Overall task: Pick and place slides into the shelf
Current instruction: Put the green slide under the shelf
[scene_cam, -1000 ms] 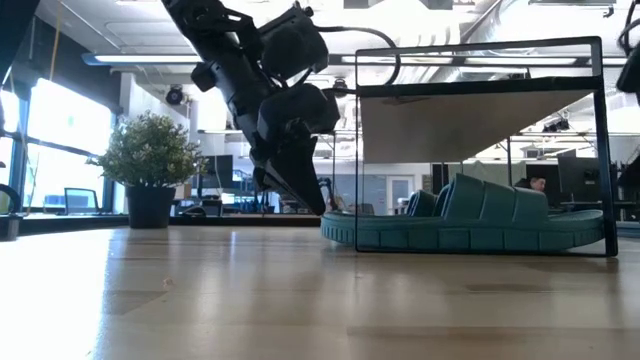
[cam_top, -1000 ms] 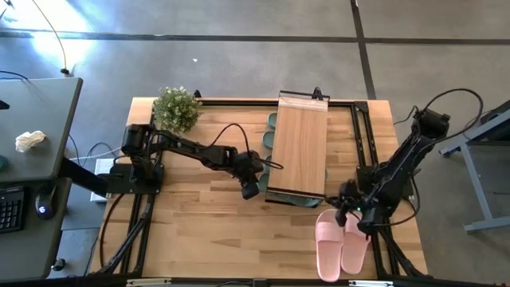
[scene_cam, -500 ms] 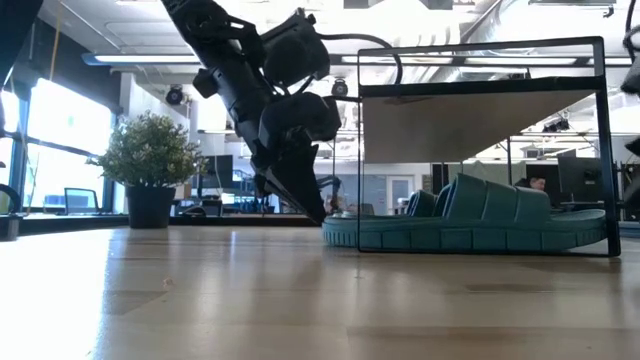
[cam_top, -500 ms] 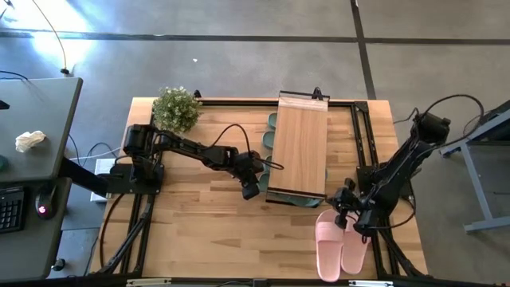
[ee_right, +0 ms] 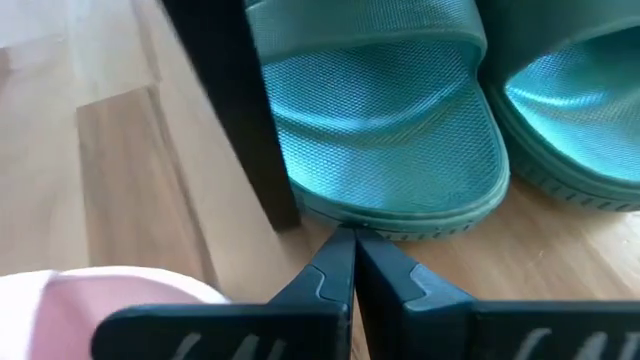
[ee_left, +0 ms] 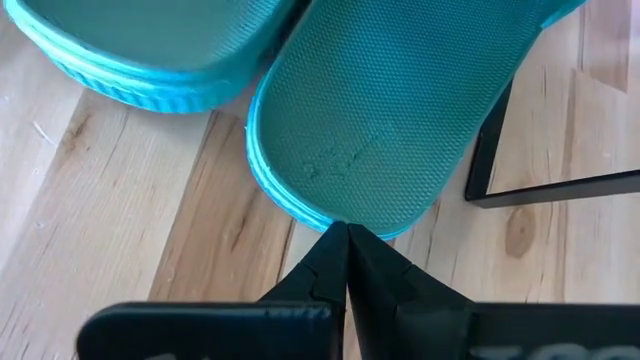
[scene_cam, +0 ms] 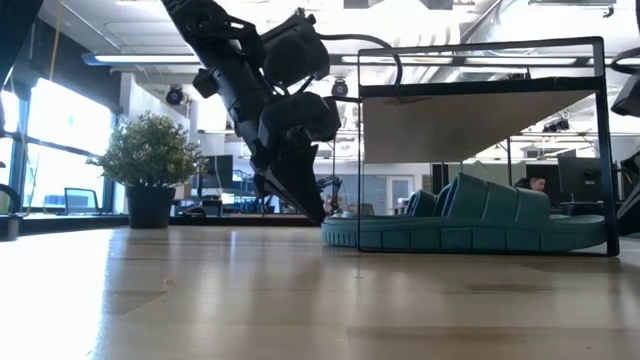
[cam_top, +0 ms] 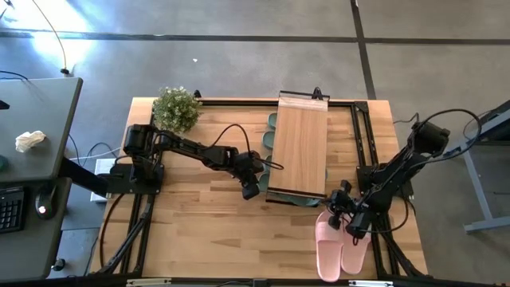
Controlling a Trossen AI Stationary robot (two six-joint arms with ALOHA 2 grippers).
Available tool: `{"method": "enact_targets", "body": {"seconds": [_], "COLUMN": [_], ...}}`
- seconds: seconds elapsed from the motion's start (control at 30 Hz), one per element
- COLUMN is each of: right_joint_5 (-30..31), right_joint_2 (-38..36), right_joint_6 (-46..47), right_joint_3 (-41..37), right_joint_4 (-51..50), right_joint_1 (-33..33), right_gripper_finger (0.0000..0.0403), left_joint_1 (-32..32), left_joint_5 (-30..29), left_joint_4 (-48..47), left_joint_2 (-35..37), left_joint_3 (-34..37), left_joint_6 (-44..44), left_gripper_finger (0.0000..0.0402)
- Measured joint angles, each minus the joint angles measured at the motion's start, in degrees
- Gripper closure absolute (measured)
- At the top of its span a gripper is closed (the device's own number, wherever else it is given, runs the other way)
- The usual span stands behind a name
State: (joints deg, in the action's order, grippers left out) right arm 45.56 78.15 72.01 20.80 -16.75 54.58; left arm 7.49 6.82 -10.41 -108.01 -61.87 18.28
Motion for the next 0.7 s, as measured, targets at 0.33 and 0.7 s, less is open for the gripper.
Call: {"method": "enact_targets", "body": {"seconds": [0.33,0.7], "right_joint_5": [-1.4,-0.8], "right_joint_2": [0.0,0.0], "right_joint_6": [2.6,6.2], "right_joint_3": [0.4,4.0], "right_joint_4": [-4.7,-18.4], "right_joint_1": [-1.8,-1.3], "right_gripper_finger": [0.0403,0.0403], "left_joint_1": [0.0,0.0], "left_joint_5": [1.0,1.9], "left_joint_4": [0.0,0.4], "left_joint_2": [0.0,0.0], "left_joint_3": [0.0,0.0], "left_joint_6": [0.0,-0.4], "left_gripper_finger": [0.0401,0.0401]}}
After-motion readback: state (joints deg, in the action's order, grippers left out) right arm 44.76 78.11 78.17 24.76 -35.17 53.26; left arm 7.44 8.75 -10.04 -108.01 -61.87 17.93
